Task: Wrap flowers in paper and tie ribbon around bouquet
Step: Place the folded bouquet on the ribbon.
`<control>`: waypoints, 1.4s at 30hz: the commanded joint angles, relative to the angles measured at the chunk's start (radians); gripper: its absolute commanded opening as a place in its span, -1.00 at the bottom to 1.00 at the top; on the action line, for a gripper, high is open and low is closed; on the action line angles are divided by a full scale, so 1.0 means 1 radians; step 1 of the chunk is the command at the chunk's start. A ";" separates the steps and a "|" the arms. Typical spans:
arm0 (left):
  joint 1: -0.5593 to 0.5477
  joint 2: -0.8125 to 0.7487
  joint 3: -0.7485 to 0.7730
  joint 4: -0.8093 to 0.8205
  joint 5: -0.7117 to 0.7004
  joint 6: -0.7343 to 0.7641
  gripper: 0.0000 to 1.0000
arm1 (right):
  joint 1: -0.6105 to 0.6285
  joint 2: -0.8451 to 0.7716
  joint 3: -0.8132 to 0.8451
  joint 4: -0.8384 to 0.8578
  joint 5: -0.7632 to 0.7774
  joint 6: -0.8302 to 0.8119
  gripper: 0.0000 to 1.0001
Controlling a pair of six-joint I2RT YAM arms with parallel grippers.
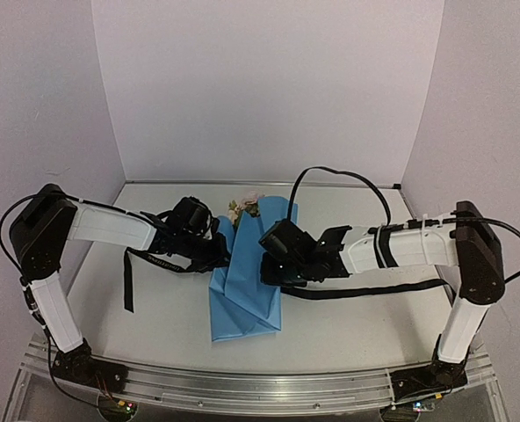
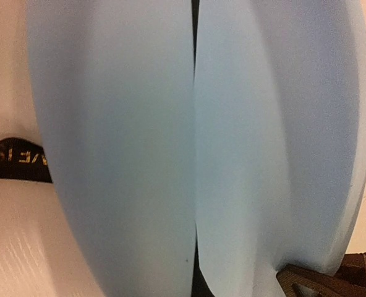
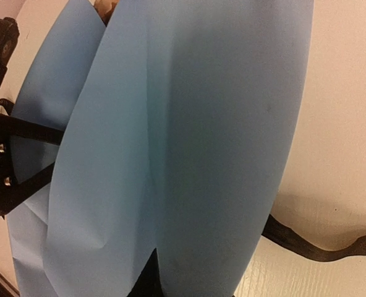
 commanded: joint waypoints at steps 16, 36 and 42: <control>-0.018 -0.010 -0.032 -0.006 -0.112 0.018 -0.57 | 0.018 0.002 -0.067 0.033 -0.028 0.045 0.06; 0.010 -0.068 0.001 -0.125 -0.243 0.080 0.02 | 0.005 -0.086 -0.053 -0.103 0.028 -0.036 0.87; 0.014 -0.084 -0.004 -0.116 -0.235 0.096 0.03 | -0.022 -0.058 -0.002 -0.104 -0.025 -0.094 0.92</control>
